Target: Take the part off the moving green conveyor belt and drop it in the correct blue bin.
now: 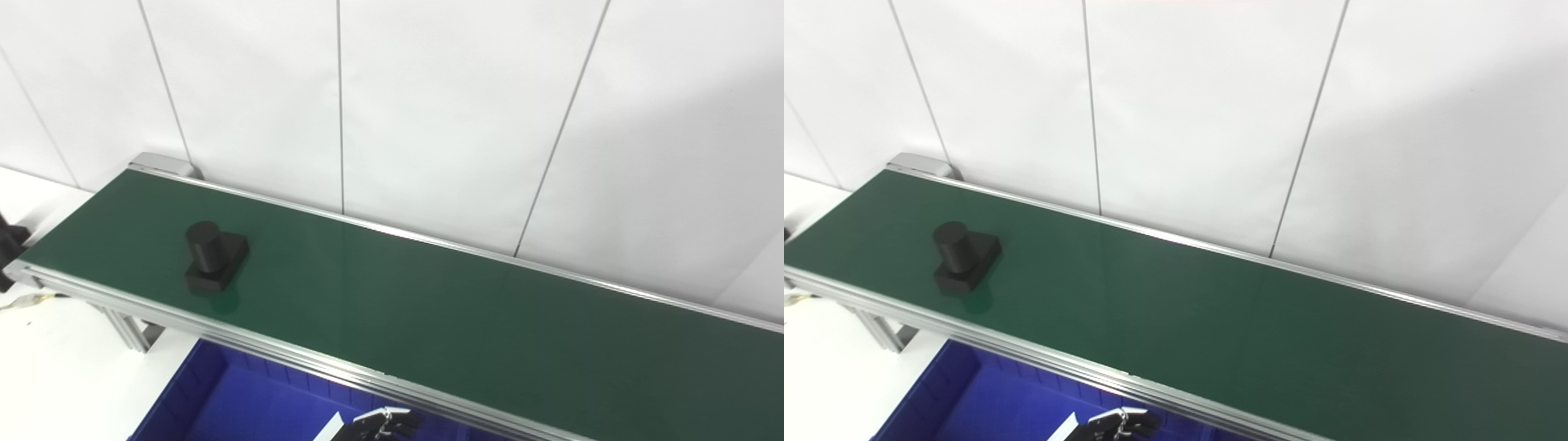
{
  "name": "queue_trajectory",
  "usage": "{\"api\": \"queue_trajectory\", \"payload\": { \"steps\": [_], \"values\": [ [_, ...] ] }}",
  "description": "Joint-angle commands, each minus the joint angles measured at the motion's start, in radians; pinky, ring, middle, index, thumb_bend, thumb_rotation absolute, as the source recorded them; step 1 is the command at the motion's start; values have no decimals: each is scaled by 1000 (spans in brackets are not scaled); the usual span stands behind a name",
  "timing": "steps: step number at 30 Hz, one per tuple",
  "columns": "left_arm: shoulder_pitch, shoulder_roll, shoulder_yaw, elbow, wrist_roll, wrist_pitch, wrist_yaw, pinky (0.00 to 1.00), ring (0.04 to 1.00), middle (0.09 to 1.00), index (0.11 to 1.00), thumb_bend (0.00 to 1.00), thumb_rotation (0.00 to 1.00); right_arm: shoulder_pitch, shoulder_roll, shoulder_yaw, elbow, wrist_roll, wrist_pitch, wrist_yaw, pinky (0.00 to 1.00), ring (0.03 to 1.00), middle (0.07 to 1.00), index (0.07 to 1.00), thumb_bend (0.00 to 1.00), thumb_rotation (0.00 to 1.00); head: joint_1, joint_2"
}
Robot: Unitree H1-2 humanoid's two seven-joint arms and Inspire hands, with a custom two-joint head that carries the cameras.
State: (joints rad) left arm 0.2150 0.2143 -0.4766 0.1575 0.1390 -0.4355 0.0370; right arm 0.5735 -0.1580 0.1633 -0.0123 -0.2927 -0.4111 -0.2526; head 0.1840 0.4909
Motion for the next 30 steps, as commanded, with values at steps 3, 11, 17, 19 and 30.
{"api": "queue_trajectory", "payload": {
  "steps": [3,11,17,19,30],
  "values": [
    [-22,-2,-13,-6,-2,-34,34,679,742,778,758,998,187,8,4,-12,-23,14,-58,-13,786,871,909,947,597,22,2,2],
    [-27,-8,-27,0,-10,-34,42,686,749,779,759,1000,169,13,4,-28,-37,22,-58,0,806,879,912,954,579,0,2,8],
    [-33,-22,-34,14,-1,-34,58,678,742,778,756,1000,173,9,-28,-8,-90,45,-59,-32,807,842,896,955,539,0,30,1],
    [-37,-28,-38,20,5,-34,67,672,739,776,756,1000,179,6,-31,-11,-126,52,-58,-23,854,871,914,968,525,0,35,-2],
    [-56,-50,-61,49,31,-34,94,694,754,780,761,1000,192,-53,-69,-88,-235,57,-54,9,847,872,912,969,540,0,51,-6]
  ]
}}
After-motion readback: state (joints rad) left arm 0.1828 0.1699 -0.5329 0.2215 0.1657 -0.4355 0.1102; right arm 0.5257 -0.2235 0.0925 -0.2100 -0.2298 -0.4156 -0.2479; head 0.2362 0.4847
